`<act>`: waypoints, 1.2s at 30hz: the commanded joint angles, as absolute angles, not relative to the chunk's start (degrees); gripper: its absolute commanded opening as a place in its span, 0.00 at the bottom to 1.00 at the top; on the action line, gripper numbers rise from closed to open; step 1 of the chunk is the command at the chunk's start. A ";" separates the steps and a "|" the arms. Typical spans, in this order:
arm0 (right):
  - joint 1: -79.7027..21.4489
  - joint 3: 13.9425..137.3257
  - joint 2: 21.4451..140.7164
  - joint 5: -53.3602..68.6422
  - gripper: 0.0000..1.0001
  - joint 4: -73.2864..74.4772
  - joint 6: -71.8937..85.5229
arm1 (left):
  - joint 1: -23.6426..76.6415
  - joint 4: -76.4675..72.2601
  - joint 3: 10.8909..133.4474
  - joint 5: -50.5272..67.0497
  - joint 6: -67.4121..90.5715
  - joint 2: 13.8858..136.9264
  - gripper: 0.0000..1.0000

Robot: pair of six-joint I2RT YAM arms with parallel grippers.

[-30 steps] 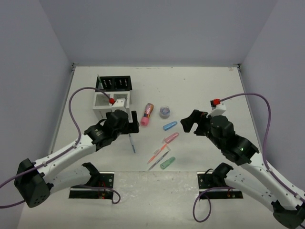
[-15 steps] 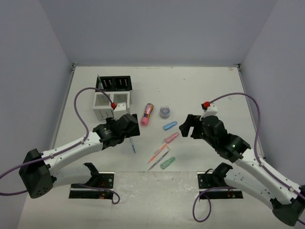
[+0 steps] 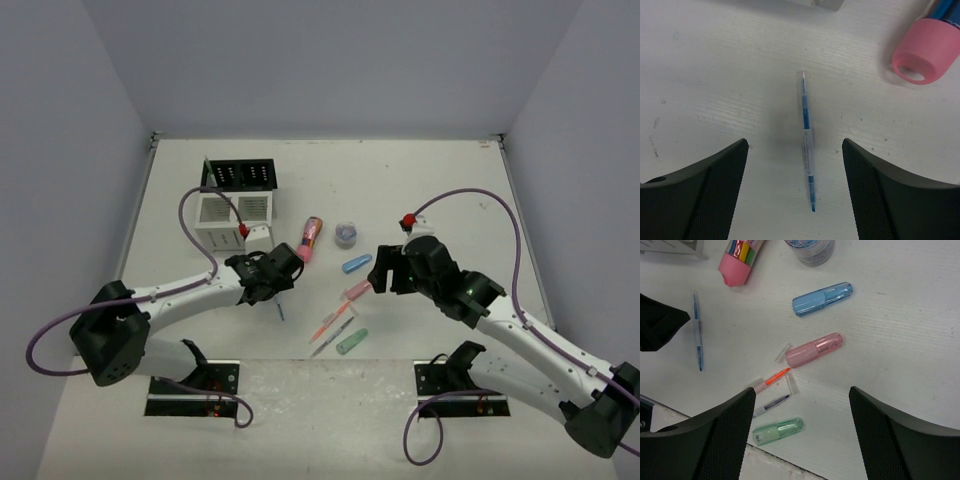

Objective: Sort the stationery into containers
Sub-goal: Pick up the pen from the center of the board.

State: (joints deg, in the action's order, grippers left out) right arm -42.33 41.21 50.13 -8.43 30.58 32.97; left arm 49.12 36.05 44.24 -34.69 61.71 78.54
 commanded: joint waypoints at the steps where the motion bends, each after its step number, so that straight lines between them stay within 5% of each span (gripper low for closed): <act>1: -42.45 41.31 49.22 -6.96 0.78 27.76 31.98 | 49.29 34.28 47.46 -36.04 65.95 83.05 0.70; 22: -42.45 40.87 47.98 -5.36 0.78 26.55 31.55 | 49.39 33.49 44.28 -28.73 69.70 90.43 0.29; 26: -42.45 40.96 47.44 -5.12 0.78 26.49 31.36 | 49.39 33.50 42.41 -28.09 69.91 89.68 0.01; 36: -42.45 40.61 47.70 -2.61 0.78 25.42 30.69 | 49.86 32.71 40.32 -27.55 65.47 75.29 0.00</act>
State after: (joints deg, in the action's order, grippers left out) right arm -42.33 41.00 47.86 -4.46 27.53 31.86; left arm 49.26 32.85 40.44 -28.35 67.92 82.19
